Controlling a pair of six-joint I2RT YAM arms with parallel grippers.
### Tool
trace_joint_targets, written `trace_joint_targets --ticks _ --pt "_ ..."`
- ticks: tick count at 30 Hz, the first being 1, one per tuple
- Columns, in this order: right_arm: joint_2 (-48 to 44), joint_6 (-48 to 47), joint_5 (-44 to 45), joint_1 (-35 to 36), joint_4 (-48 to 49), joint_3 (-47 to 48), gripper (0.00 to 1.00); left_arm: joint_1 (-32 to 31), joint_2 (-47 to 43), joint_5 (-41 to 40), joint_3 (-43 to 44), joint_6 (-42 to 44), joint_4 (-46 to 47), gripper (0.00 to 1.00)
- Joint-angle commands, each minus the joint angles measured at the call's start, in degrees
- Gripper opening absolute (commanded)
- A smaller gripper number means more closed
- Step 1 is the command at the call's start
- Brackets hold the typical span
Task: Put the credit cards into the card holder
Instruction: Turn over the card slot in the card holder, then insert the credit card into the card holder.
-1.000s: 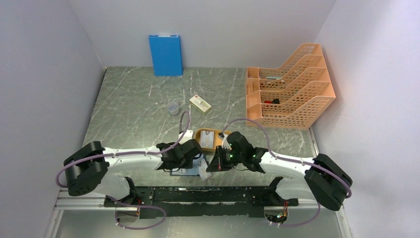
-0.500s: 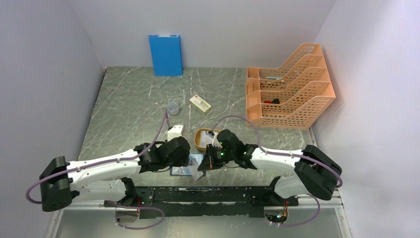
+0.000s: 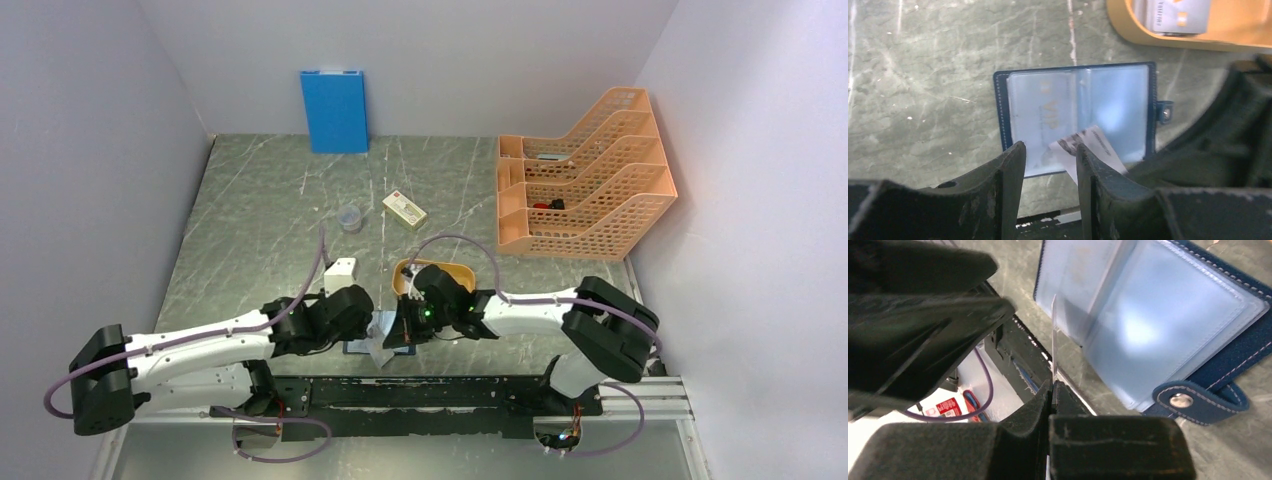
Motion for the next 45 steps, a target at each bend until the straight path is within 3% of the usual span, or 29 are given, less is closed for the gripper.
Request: trace_joint_targets --ticks 1,9,20,45 --pt "-5.3 0.3 3.8 0.6 -1.6 -0.4 0.00 0.7 2.0 -4.9 -0.8 -3.1 -0.5 0.46" --pt "-14.2 5.6 13.7 0.2 -0.8 -7.2 0.00 2.9 -5.8 -7.1 -5.3 -8.1 -3.9 0.45" --pt "-6.7 12.4 17.9 0.5 12.5 -9.5 0.00 8.5 -7.6 1.9 -12.3 -9.8 -0.9 0.45" --pt "0.1 17.5 18.2 2.0 18.0 -11.1 0.00 8.6 -10.9 8.2 -18.5 -12.3 1.3 0.41"
